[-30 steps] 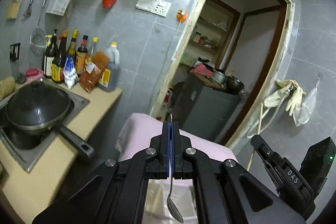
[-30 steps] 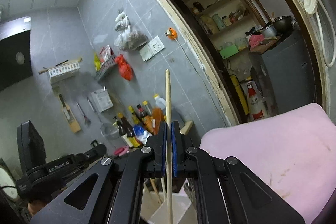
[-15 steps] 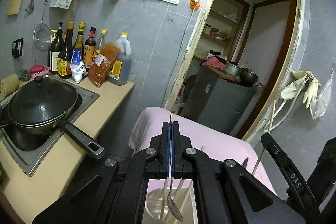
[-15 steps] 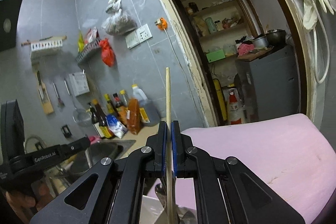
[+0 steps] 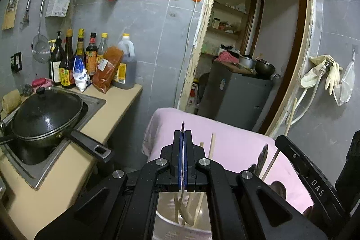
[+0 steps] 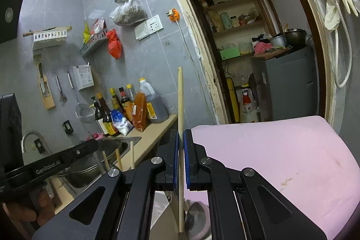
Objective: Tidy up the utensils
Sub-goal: 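Release the spoon from the left tool while the right tool drops the chopstick in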
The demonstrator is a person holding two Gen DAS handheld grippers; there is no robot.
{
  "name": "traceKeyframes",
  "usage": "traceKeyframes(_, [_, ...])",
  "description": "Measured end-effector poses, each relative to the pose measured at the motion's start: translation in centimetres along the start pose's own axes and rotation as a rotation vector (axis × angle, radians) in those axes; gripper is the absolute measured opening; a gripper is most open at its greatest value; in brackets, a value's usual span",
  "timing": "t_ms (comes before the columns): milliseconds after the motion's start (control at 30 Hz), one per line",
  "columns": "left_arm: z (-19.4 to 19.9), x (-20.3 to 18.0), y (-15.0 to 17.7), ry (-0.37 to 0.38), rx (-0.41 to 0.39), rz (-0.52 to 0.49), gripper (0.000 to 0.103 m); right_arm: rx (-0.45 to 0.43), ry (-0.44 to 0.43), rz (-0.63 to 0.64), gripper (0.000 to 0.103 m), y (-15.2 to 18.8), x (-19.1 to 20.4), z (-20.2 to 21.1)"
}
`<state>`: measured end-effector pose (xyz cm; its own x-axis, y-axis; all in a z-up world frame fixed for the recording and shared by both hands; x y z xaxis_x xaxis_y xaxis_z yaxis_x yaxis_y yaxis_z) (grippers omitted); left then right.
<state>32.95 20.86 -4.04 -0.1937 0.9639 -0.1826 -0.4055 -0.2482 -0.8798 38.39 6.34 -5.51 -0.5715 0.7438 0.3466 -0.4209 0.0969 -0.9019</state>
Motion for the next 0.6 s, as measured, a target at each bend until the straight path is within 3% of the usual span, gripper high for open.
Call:
traceKeyframes(267, [0.7,-0.1,0.5,0.045,0.041,0.043,0.001,0.007,-0.002,0.024,0.009,-0.4,0.1,1.9])
traceKeyframes(333, [1.2,-0.4,0.5,0.048,0.040,0.049,0.001,-0.004,0.004,0.025,0.022,-0.8,0.0,2.6])
traceKeyframes(400, [1.8,-0.8,0.3,0.055,0.033,0.045,0.002,-0.015,0.007,0.026,0.027,-1.3,-0.2,3.5])
traceKeyframes(433, [2.2,-1.2,0.2,0.061,0.028,0.038,0.005,-0.018,0.012,0.027,0.027,-1.5,-0.3,3.9])
traceKeyframes(533, [3.3,-2.4,-0.2,0.087,0.007,0.027,0.028,-0.027,0.037,0.033,0.034,-2.2,-0.9,5.3])
traceKeyframes(600, [4.1,-3.1,-0.4,0.099,-0.011,0.017,0.029,-0.038,0.050,0.035,0.049,-2.6,-1.3,6.3])
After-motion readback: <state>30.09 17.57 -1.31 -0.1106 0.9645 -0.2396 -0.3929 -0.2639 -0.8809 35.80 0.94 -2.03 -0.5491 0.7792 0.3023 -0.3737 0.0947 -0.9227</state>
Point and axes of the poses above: each gripper's, at about its wrist camera, not at the fingertips, and z roughly against the way its jaws point, x to its left, y to its underside, the point moved 10 cm from there along -z, roughly the way its jaws point, and after that the axes turned 3 degrees about -z, right-handed, at the moved point
